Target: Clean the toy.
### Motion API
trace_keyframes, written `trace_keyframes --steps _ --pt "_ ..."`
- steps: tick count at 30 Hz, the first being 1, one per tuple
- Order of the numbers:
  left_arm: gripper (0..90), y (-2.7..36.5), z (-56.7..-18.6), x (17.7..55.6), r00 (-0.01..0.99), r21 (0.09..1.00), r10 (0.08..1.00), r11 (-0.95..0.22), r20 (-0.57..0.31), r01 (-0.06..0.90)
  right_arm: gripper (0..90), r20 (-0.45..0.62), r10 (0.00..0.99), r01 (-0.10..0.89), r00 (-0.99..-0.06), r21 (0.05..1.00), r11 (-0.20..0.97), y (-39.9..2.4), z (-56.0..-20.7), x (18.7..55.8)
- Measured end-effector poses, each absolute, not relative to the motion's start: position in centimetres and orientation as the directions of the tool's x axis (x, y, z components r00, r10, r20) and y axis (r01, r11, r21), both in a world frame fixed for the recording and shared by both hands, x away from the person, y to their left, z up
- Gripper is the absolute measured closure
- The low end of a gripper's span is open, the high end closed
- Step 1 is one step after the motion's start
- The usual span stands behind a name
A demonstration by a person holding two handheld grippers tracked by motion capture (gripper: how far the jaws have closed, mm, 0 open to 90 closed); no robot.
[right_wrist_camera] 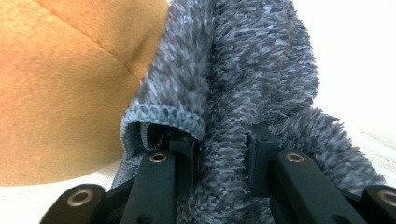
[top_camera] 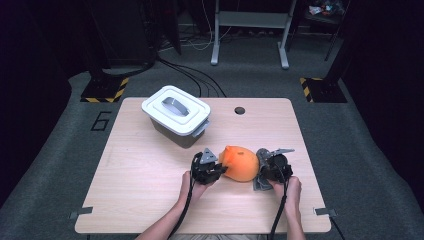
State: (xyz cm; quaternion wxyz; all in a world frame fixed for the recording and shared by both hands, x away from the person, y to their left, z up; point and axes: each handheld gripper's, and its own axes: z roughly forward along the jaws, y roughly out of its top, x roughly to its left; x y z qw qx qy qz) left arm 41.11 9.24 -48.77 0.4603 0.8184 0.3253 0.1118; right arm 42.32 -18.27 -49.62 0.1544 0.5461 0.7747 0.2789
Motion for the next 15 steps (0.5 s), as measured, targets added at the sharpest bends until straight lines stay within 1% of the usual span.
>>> trace_keyframes --steps 4,7,8,11,15 --pt "79.3 9.2 -48.9 41.1 0.757 0.826 0.642 -0.356 -0.123 0.436 71.2 0.043 0.935 0.737 -0.352 0.629 0.249 -19.0 -48.5 42.1" --pt "79.3 9.2 -48.9 41.1 0.755 0.829 0.644 -0.353 -0.121 0.434 71.6 0.04 0.943 0.712 -0.329 0.667 0.22 -19.7 -46.4 41.3" --pt "79.3 9.1 -48.9 41.1 0.754 0.828 0.646 -0.353 -0.122 0.436 71.5 0.042 0.942 0.7 -0.334 0.681 0.218 -19.8 -45.9 41.1" --pt "79.2 9.1 -48.8 41.1 0.752 0.831 0.648 -0.351 -0.117 0.431 71.3 0.058 0.924 0.644 -0.377 0.733 0.217 -19.7 -43.6 40.2" --pt "79.1 9.0 -48.8 41.0 0.751 0.833 0.65 -0.349 -0.116 0.43 70.8 0.031 0.891 0.589 -0.453 0.761 0.273 -18.0 -41.2 39.6"
